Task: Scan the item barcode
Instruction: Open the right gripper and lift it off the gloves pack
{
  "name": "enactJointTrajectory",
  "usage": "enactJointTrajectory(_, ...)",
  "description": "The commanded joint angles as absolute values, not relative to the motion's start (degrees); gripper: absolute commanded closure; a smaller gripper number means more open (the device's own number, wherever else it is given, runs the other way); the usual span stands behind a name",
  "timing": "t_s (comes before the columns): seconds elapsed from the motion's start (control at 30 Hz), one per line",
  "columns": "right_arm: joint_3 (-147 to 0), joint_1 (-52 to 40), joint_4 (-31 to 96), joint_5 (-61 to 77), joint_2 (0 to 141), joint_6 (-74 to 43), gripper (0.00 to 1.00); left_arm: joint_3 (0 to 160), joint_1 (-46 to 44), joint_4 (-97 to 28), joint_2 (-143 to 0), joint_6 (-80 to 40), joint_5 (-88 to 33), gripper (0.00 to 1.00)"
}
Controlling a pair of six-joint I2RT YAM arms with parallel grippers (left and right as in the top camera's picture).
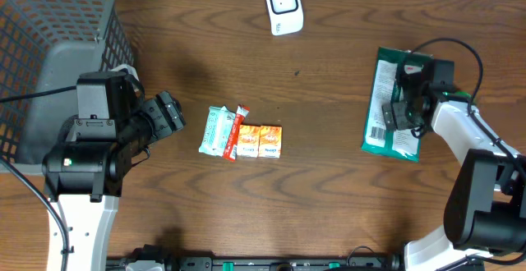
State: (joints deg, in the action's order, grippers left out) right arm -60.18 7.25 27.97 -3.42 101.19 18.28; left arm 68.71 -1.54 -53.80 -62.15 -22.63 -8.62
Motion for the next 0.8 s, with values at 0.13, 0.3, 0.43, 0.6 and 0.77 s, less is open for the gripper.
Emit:
enactJointTrajectory(0.13, -65.9, 2.4, 32.5, 1.0, 97.3, 15.8, 0.05, 69.3, -1.3, -54.0, -62.2, -22.5, -8.1, 0.15)
enactJointTrajectory(0.3, -65.3, -1.7, 32.4, 18.0, 97.2, 9.8, 0.61, 69.3, -1.3, -54.0, -62.2, -22.5, -8.1, 0.15)
enactJointTrajectory(0.43, -62.0, -5.4, 27.5, 18.7, 98.3, 5.8, 0.86, 69.3, -1.3, -54.0, -62.2, -22.5, -8.1, 0.15)
enactJointTrajectory(0.6, -55.6, -9.6, 17.1, 9.1, 100.8, 5.1, 0.82, 69.3, -1.3, -54.0, -62.2, -22.5, -8.1, 0.15)
enactJointTrajectory(0.77, -52.1, -10.1, 14.2, -5.1, 102.2, 2.7, 0.82, 69.3, -1.3, -54.0, -62.2, -22.5, -8.1, 0.14)
